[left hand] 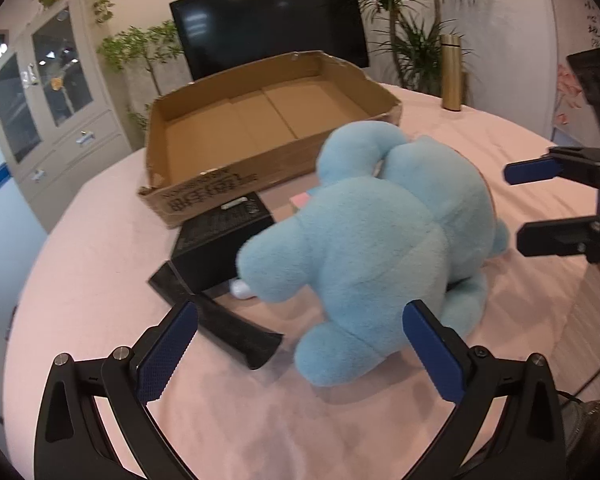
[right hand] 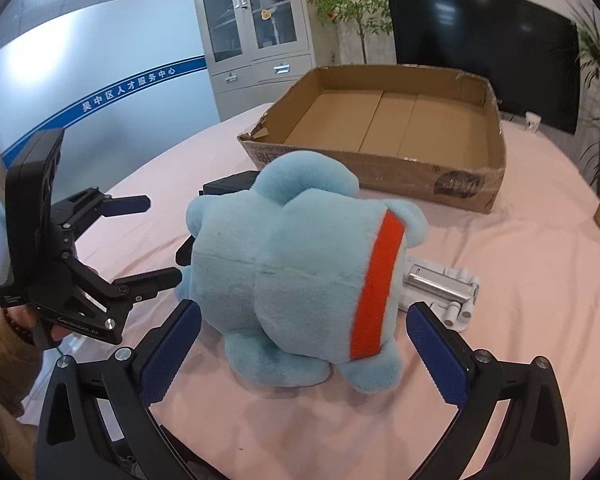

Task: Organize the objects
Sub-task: 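Close both tools on the light-blue plush toy from either side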

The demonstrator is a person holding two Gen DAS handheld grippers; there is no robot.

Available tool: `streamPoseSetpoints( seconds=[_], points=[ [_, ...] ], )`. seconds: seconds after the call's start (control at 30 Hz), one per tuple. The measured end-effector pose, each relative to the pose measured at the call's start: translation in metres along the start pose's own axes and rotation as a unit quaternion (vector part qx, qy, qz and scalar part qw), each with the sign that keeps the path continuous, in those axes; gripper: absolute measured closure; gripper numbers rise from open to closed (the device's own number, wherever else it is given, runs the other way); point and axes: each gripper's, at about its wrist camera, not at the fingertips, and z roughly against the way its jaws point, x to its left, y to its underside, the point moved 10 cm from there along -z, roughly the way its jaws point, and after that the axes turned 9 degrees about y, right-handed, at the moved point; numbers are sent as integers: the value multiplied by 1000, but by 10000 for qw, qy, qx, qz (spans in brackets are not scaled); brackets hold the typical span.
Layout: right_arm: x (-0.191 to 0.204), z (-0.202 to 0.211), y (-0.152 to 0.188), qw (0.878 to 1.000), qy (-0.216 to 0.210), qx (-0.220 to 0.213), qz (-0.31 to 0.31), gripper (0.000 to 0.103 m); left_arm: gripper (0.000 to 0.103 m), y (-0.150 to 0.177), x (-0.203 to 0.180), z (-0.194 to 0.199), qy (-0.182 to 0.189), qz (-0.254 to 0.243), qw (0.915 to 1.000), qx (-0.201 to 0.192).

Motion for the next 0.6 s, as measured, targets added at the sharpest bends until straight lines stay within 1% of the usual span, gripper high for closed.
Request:
streamPoseSetpoints(
  seconds=[0.07,0.13,0.23,0.37,0.47,0.6],
  points=[
    [-7,-4,2,9998,-118,88,-153,0,1,1,-6,-2,207,11,9998,-31],
    [-11,-7,3,9993,-211,144,-283,0,1,0,-12,-3,301,-79,9995,-52],
    [-12,-10,1,9989,-303,156,-318,0,1,1,-22,-7,447,-203,9988,20],
    [-16,-16,-3,9992,-255,163,-254,0,1,3,-30,-12,436,-310,9985,96],
    [-18,-19,-6,9992,-277,199,-209,0,1,3,-34,-18,470,-273,9984,124],
    [-20,-22,-8,9993,-260,220,-120,0,1,3,-32,-25,417,-227,9987,179]
  ],
)
